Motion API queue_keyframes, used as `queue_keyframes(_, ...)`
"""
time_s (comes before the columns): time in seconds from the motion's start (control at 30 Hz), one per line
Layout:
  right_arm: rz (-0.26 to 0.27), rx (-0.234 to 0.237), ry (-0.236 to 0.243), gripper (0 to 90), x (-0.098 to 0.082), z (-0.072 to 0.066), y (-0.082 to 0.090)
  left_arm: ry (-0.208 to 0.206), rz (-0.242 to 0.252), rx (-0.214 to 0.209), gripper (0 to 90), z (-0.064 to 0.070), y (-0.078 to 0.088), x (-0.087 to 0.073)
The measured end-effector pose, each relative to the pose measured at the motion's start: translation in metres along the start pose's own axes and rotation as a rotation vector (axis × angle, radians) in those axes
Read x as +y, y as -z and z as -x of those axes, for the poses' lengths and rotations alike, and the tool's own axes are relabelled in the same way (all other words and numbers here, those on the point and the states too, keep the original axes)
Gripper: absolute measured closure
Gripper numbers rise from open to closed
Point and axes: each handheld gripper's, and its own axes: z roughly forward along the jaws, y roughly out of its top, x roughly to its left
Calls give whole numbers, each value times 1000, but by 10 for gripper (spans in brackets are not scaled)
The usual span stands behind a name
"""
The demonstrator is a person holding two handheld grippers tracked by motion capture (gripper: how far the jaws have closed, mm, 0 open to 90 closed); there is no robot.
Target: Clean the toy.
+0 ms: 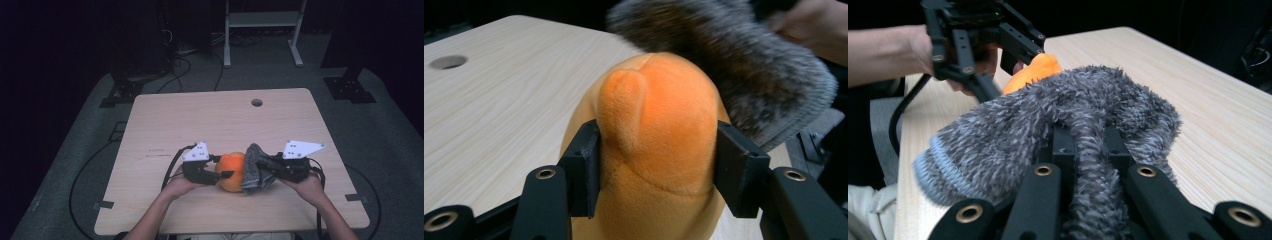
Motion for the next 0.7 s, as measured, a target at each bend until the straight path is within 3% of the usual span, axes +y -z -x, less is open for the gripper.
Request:
queue_keyframes(0.13,-23,14,-18,812,-9,2,-11,57,-9,-24,239,-6,-1,-6)
queue_keyframes(0.27,-16,17,-48,812,-21,3,-4,35,-18,-14,322,-3,-3,-5)
queue_keyframes(0.43,-78,-13,-67,811,-39,5,9,66,-9,-24,333,-5,-6,-5)
queue_keyframes(0.53,-53,-12,-66,811,-37,5,14,52,-15,-24,337,-1,-9,-3)
queue_keyframes(0.7,8,35,-54,810,-22,0,11,15,-26,-51,317,3,-9,-3)
